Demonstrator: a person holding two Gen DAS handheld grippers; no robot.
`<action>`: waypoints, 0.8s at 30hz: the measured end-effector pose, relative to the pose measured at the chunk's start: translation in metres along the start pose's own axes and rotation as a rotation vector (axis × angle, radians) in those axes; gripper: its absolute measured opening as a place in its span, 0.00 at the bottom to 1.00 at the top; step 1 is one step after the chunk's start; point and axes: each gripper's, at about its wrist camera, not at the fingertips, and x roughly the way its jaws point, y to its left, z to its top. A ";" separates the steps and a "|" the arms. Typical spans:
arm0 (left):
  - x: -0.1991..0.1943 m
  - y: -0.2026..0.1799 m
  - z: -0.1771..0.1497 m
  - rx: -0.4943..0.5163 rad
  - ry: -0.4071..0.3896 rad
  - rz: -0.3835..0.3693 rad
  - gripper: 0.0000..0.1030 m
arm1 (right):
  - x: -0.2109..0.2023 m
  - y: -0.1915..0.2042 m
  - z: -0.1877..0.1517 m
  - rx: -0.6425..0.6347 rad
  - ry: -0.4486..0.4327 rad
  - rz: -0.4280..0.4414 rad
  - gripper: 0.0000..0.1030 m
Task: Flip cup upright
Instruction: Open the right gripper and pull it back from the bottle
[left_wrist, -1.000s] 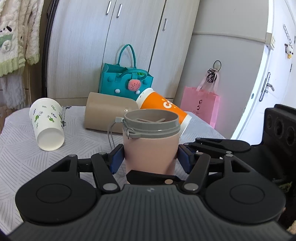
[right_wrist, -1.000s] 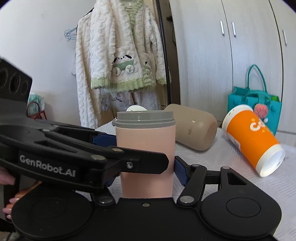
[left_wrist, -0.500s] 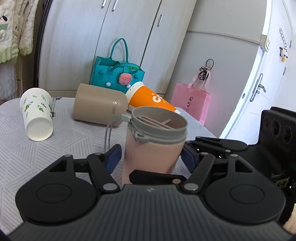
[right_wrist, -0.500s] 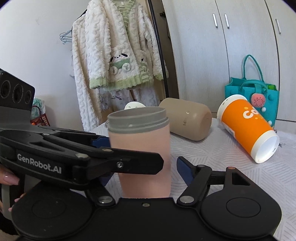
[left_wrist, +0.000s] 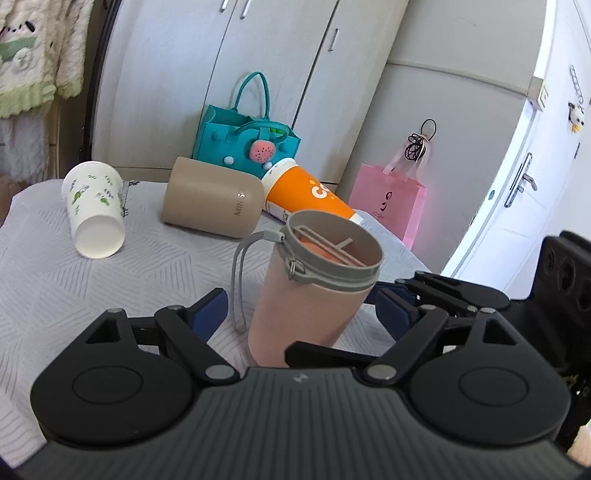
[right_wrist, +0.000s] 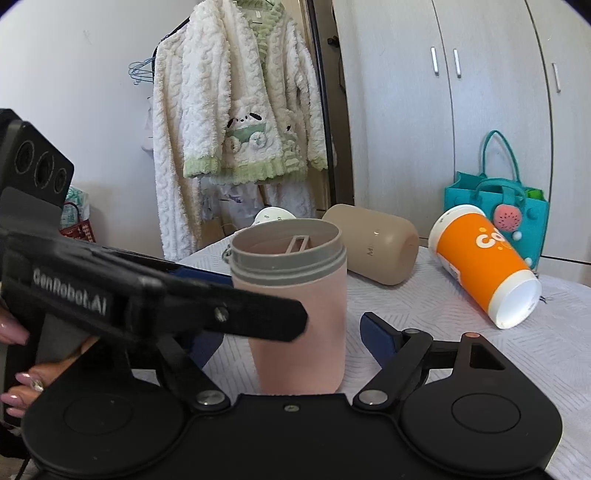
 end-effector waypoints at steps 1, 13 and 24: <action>-0.003 0.000 0.000 -0.002 -0.001 0.005 0.85 | -0.002 0.001 -0.001 0.004 0.004 -0.002 0.86; -0.044 -0.020 -0.015 0.081 -0.019 0.160 0.93 | -0.048 0.027 -0.008 0.013 -0.025 -0.106 0.92; -0.088 -0.034 -0.028 0.083 -0.027 0.288 1.00 | -0.090 0.060 -0.015 0.040 -0.044 -0.250 1.00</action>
